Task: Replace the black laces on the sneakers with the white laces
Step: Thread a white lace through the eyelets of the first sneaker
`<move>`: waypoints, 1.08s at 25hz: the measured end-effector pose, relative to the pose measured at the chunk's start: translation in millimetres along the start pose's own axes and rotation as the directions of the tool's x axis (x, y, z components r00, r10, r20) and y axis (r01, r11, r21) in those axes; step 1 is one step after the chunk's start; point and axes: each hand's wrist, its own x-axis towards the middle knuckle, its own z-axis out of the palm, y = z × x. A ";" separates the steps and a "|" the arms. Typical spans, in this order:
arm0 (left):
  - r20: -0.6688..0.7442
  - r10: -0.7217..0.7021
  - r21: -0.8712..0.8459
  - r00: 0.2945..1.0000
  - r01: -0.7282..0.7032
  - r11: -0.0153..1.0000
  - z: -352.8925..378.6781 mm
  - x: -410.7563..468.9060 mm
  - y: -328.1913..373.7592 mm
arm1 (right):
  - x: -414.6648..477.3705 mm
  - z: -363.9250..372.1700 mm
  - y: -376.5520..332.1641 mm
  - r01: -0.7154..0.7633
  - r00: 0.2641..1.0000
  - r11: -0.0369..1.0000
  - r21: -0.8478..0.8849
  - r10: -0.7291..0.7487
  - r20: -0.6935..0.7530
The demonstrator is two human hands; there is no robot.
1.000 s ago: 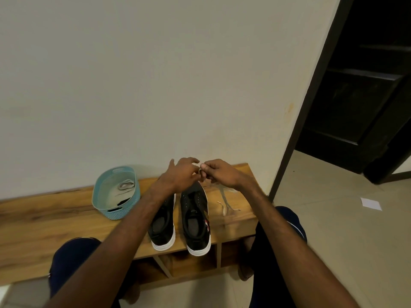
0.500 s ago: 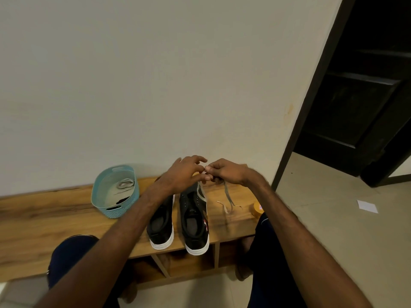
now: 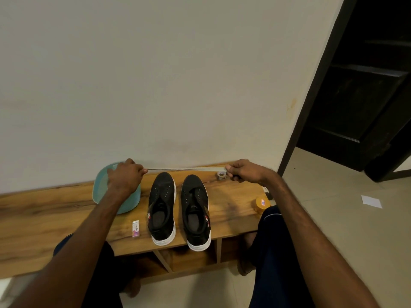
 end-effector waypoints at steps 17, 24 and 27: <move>0.142 0.433 -0.340 0.890 -0.367 0.866 50.2 7.8 190.8 | 24.4 50.8 53.2 -0.233 0.944 0.962 -0.142 0.188 -0.272; 0.239 0.134 -0.137 0.962 -0.104 0.985 89.9 -16.5 146.8 | 44.2 47.0 43.2 -0.187 0.850 0.961 -0.203 0.055 -0.525; 0.306 0.091 -0.193 0.948 -0.032 0.981 103.6 -23.6 139.8 | 45.7 48.1 36.4 0.000 0.794 0.992 0.129 0.078 -0.602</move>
